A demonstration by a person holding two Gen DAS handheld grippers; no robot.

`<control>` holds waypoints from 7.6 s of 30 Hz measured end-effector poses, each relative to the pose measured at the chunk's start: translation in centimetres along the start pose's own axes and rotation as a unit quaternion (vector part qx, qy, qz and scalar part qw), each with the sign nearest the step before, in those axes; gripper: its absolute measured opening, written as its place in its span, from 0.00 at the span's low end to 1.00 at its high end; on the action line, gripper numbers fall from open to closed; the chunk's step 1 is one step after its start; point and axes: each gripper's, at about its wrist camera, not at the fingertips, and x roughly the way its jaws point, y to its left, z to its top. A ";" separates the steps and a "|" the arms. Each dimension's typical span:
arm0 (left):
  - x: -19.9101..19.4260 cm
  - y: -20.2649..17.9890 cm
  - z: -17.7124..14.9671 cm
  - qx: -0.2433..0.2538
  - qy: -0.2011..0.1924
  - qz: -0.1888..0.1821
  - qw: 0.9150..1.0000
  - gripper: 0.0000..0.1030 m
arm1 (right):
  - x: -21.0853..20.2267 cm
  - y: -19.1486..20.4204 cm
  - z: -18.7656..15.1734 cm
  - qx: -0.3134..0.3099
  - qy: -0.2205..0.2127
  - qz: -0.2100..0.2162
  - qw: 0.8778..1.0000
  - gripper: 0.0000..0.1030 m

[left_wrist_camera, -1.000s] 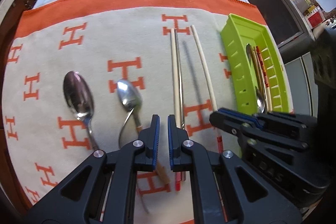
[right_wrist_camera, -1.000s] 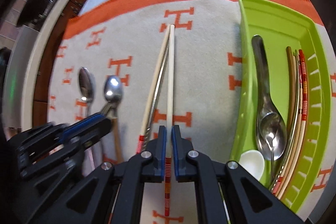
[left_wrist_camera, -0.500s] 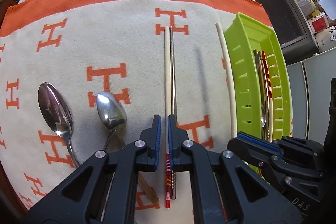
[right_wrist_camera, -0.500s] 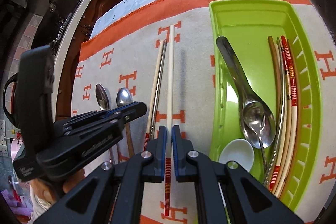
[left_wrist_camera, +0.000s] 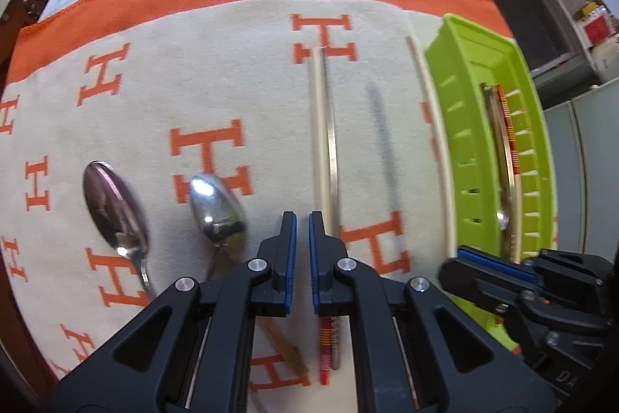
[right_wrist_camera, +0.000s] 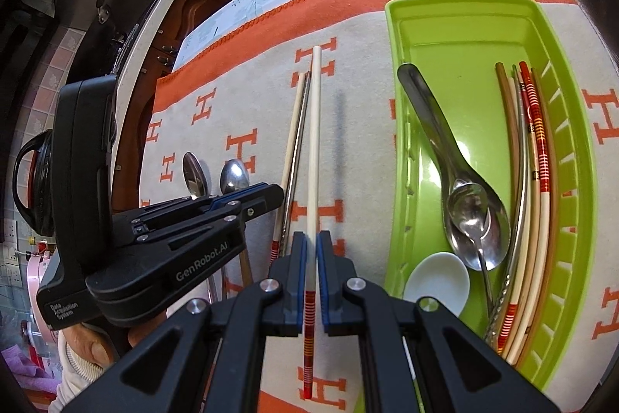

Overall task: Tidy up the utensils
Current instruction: 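Close the left gripper on a metal chopstick while the right holds its chopstick, then carry both held chopsticks into the green tray and open both grippers, then grasp a metal chopstick with the right gripper while the left grasps a silver spoon, then lower the spoon and metal chopstick into the green tray and open both grippers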

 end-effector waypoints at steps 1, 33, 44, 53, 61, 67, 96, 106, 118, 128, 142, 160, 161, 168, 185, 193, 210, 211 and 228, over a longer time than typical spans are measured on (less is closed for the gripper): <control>0.2 0.2 0.0 -0.003 0.005 -0.002 1.000 0.04 | 0.0 0.0 0.0 0.000 0.001 0.001 1.000 0.05; 0.8 -2.5 0.4 0.016 0.018 -0.004 1.000 0.14 | -0.1 -0.4 0.0 0.005 0.002 0.013 1.000 0.05; 0.1 -2.8 -0.3 -0.022 0.009 -0.017 1.000 0.03 | -0.8 -1.0 -0.4 0.013 -0.005 0.026 1.000 0.05; -5.6 -6.0 -1.7 -0.033 -0.012 -0.109 0.993 0.03 | -4.0 -1.4 -1.1 0.018 -0.026 0.060 0.998 0.05; -8.5 -12.0 -1.4 -0.016 -0.046 -0.153 0.987 0.03 | -9.0 -4.5 -2.1 0.030 -0.077 0.020 0.996 0.05; -6.5 -15.1 -1.6 -0.009 -0.037 -0.145 0.989 0.03 | -8.8 -8.2 -2.9 0.044 -0.076 -0.068 0.994 0.06; -7.5 -7.5 -8.5 -0.003 -0.083 0.032 0.996 0.32 | -8.1 -5.6 -6.0 0.015 -0.078 -0.054 0.995 0.13; -10.0 2.2 -10.1 -0.071 -0.106 0.064 0.990 0.32 | -7.6 -0.1 -5.5 -0.051 -0.079 -0.068 0.993 0.13; -6.6 10.4 -9.5 -0.157 -0.050 0.009 0.986 0.33 | -1.0 4.8 0.3 -0.056 0.004 -0.078 0.995 0.14; -3.2 10.4 -7.9 -0.156 -0.019 0.008 0.988 0.33 | 5.1 5.0 2.4 -0.041 0.064 -0.127 0.989 0.14; -0.5 6.1 -6.3 -0.102 -0.017 0.086 0.991 0.46 | 6.6 4.9 2.8 -0.062 0.066 -0.163 0.982 0.13; -1.8 8.8 -7.6 -0.177 -0.042 0.011 0.983 0.06 | 5.6 3.8 1.8 -0.078 0.037 -0.121 0.989 0.05; -1.8 9.0 -7.7 -0.179 -0.042 0.006 0.983 0.06 | 5.5 3.5 1.8 -0.072 0.038 -0.108 0.991 0.05; -2.9 10.2 -8.7 -0.186 -0.049 -0.015 0.981 0.06 | 4.1 2.2 0.5 -0.046 0.037 -0.051 0.997 0.05; -8.5 5.4 -9.9 -0.127 -0.088 -0.069 0.986 0.06 | 0.8 2.2 -1.6 -0.039 0.008 0.007 0.999 0.05; -11.1 -0.3 -8.7 -0.070 -0.103 -0.100 0.987 0.07 | -0.3 2.2 -2.6 -0.040 0.000 0.034 0.999 0.05; -9.7 -15.6 -4.0 0.031 -0.093 -0.114 0.989 0.07 | -9.9 -5.0 -3.8 0.021 -0.097 -0.007 0.995 0.05; -8.9 -15.7 -3.9 0.029 -0.086 -0.111 0.990 0.07 | -9.8 -5.8 -3.9 0.027 -0.097 -0.019 0.995 0.05; -8.5 -14.7 -6.2 0.072 -0.081 -0.026 0.994 0.16 | -8.1 -8.1 -4.7 0.049 -0.070 -0.072 0.994 0.07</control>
